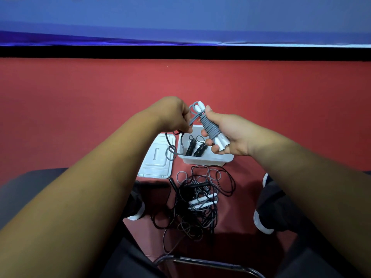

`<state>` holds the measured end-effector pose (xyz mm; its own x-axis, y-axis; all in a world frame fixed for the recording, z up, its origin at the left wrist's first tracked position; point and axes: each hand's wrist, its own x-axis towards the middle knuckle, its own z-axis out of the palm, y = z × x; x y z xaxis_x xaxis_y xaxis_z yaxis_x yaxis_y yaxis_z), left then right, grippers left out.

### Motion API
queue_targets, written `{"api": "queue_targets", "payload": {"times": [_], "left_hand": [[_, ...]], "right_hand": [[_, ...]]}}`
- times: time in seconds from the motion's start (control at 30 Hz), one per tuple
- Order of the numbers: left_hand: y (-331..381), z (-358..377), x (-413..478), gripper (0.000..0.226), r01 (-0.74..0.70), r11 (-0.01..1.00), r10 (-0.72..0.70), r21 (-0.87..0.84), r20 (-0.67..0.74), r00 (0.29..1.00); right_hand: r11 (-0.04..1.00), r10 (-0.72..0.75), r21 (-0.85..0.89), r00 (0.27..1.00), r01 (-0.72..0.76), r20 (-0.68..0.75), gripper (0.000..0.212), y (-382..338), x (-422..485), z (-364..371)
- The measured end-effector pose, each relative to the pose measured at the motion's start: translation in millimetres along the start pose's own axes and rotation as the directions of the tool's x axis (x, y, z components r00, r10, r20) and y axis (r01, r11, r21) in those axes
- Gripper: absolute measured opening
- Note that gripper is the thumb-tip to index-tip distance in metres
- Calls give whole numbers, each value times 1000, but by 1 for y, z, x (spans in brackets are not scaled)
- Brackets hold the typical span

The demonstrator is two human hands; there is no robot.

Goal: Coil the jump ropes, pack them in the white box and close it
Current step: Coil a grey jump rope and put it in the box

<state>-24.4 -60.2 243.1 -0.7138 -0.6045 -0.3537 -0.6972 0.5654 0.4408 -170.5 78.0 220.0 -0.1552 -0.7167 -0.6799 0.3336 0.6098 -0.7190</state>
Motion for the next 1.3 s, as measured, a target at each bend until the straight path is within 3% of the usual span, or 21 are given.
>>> {"api": "queue_targets", "payload": {"times": [0.2,0.33,0.43,0.53,0.6,0.67,0.77,1.03,1.3], "left_hand": [[4,7,2,21,67,995,-58,68,-126,990],[9,12,2,13,47,999,-46,6,-143,989],[8,12,4,22,5,999,-12,-47,-141,990],[6,12,1,31,-43,962,16,-270,-103,995],[8,13,-3,31,-52,844,29,-534,-51,998],[8,13,-4,31,-59,765,46,-641,-37,998],[9,11,-4,32,-67,779,76,-624,-12,997],[0,17,-2,22,42,791,134,-611,239,962],[-1,20,1,19,82,890,-9,-448,164,986]], "right_hand": [[998,47,42,999,-48,14,52,-2,-1,-4],[998,46,45,998,-44,-35,58,-2,-3,-2],[997,48,55,996,-44,-70,50,-4,-4,-4],[996,54,81,992,-45,-111,42,-7,-4,-7],[995,56,88,989,-44,-138,39,-7,-4,-10],[996,50,81,987,-38,-154,39,-8,-4,-12],[996,47,79,986,-35,-159,40,-8,-5,-13],[998,44,50,985,-37,-167,49,-5,-5,-15],[1000,-14,-9,989,13,-147,57,-4,-8,-6]]}}
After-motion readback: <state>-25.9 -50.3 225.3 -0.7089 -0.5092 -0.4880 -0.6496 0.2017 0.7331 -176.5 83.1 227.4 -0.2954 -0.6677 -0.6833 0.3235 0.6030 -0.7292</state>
